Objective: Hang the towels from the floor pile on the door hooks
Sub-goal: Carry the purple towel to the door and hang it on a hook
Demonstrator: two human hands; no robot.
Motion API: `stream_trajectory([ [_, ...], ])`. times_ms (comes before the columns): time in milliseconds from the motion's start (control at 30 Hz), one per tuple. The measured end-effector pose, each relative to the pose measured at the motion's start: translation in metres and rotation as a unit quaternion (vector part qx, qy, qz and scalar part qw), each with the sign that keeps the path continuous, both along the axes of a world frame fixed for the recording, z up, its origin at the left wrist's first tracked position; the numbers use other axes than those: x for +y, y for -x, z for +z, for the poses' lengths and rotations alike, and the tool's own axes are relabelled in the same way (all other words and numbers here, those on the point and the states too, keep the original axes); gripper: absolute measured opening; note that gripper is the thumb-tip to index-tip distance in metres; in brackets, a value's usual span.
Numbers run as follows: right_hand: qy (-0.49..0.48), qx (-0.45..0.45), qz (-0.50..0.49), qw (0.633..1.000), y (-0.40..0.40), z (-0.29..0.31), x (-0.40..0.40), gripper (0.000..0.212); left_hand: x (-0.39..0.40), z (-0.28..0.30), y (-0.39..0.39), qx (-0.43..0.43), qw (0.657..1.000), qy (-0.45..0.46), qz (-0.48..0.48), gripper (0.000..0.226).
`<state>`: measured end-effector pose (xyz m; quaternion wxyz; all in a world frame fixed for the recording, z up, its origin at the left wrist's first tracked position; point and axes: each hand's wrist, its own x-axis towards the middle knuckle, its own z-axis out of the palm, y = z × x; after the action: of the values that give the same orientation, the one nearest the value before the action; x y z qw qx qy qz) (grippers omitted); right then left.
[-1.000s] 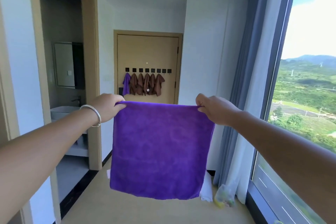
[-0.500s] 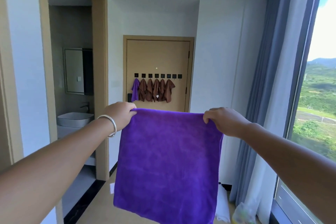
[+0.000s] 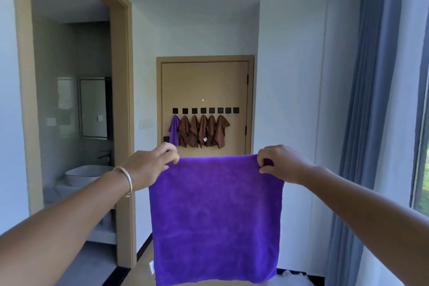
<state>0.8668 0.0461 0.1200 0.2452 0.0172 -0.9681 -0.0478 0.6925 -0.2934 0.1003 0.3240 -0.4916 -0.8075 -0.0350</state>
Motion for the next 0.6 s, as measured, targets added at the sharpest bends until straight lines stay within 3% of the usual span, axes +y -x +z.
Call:
stream_trajectory([
  [167,0.000,0.006,0.033,0.999,0.064,0.006,0.031,0.028,0.037,-0.001,0.066,0.018,0.996,0.081,0.008,0.042],
  [367,-0.036,0.004,0.019,0.999,0.141,0.003,0.062,0.039,0.080,-0.007,0.152,0.007,1.000,0.016,-0.009,0.030],
  [601,-0.057,0.056,0.007,0.997,0.241,0.001,0.084,0.023,0.115,-0.002,0.261,0.017,0.998,-0.022,-0.048,0.022],
])
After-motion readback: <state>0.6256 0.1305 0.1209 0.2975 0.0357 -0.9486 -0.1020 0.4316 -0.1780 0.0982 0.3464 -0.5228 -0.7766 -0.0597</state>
